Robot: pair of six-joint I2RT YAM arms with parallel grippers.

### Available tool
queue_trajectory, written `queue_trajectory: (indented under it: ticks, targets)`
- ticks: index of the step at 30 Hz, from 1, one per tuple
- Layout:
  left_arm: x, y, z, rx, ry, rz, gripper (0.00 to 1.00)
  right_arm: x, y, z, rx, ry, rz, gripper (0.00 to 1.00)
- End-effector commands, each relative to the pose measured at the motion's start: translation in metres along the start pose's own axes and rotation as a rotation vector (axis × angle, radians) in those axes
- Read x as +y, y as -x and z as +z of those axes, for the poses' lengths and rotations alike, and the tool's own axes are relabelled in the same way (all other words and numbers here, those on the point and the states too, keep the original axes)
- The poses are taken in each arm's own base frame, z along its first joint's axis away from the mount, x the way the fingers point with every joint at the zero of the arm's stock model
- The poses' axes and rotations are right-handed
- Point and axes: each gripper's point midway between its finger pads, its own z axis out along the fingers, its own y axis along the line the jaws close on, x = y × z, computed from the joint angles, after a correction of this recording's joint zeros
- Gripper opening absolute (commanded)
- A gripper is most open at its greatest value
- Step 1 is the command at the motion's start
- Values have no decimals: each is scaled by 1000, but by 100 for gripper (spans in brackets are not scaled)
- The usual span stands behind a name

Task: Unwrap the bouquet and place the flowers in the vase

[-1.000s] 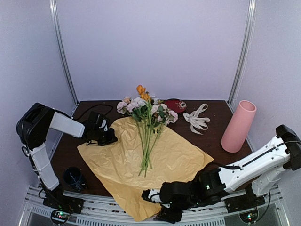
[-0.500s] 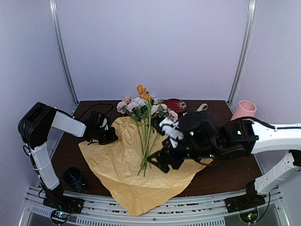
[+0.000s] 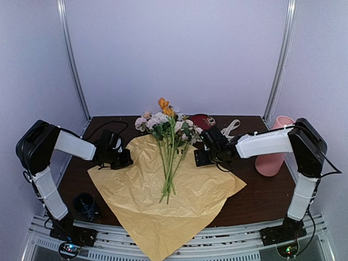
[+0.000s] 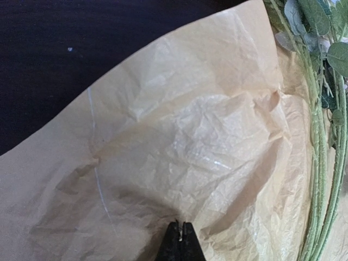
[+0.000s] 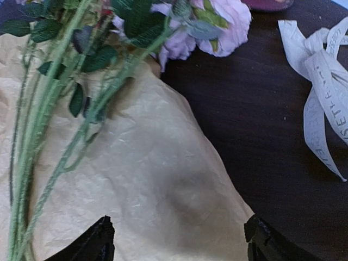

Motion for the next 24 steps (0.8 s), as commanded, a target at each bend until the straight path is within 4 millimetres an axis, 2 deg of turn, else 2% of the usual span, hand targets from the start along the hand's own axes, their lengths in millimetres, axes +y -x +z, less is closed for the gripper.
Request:
queue_trajectory:
  ticks: [1, 4, 8, 13, 18, 24]
  targets:
    - [12, -10, -1, 29, 38, 3, 0, -19, 24, 31, -28, -10, 90, 83]
    - [13, -15, 1, 33, 26, -5, 0, -32, 26, 49, -14, -4, 114, 84]
    - [15, -26, 5, 54, 9, -19, 0, -37, 22, 69, 38, 49, 132, 83]
    - [16, -33, 10, 69, 3, -24, 0, -30, 11, 78, 88, 149, 157, 76]
    - [11, -37, 14, 82, -12, -23, 0, -22, -2, 79, 120, 206, 173, 61]
    - [9, -41, 17, 92, -14, -19, 0, -15, -11, 75, 137, 264, 189, 34]
